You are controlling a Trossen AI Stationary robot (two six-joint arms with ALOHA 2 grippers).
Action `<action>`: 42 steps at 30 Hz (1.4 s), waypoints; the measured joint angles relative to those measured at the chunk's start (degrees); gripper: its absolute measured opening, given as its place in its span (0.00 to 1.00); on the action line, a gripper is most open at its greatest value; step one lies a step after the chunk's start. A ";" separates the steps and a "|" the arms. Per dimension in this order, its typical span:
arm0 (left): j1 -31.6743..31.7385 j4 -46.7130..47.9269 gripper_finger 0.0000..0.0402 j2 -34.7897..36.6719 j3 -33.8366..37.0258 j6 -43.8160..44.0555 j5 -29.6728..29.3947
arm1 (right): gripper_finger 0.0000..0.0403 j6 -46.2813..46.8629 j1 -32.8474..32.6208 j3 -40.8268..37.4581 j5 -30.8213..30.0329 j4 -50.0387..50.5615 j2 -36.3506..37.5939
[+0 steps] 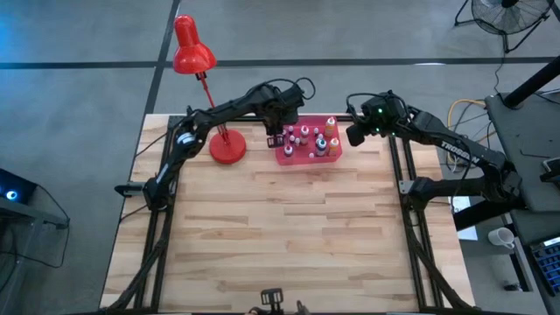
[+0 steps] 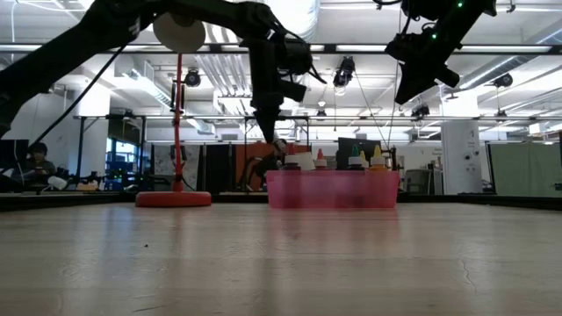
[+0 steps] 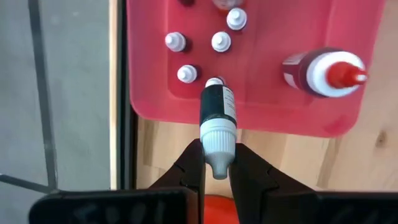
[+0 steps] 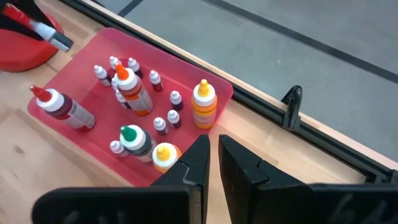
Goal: Pick & Place food coloring
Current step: Put the small blue food coloring bottle into the red bin
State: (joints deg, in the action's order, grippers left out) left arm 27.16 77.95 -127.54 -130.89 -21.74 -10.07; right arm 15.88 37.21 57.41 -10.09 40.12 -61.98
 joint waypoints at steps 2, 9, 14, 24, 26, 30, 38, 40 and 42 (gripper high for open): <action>0.00 0.26 0.08 0.88 0.00 0.08 0.00 | 0.07 -0.02 -0.02 0.00 0.02 0.06 0.00; -0.10 -1.66 0.08 2.02 0.00 5.76 -3.16 | 0.07 -0.08 -0.04 0.00 0.00 0.09 0.00; -0.88 2.95 0.08 2.25 -0.01 8.05 -2.50 | 0.07 -2.78 -0.02 0.00 -0.28 0.00 0.00; -6.34 12.07 0.08 4.61 2.36 12.50 1.78 | 0.07 -7.16 0.75 0.00 -0.43 -0.07 0.00; -7.45 11.94 0.08 6.36 5.46 13.57 4.33 | 0.07 -7.45 0.74 0.00 -0.39 -0.07 0.00; -9.76 11.97 0.08 9.19 14.68 14.20 7.04 | 0.07 -7.52 0.94 -0.13 -0.39 -0.03 0.00; -15.79 11.14 0.08 15.96 37.94 12.70 11.10 | 0.07 -4.42 0.96 -0.22 1.76 0.02 0.00; -16.74 10.99 0.08 16.21 42.10 12.89 11.24 | 0.07 -2.68 0.96 -0.22 1.77 0.04 0.00; -17.20 10.40 0.08 16.23 46.03 14.08 10.98 | 0.07 -2.32 0.96 -0.22 1.79 0.04 0.00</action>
State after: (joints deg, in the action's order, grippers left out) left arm 9.95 88.35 -111.31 -84.86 -7.65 0.92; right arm 13.56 38.17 57.19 -8.30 40.16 -61.98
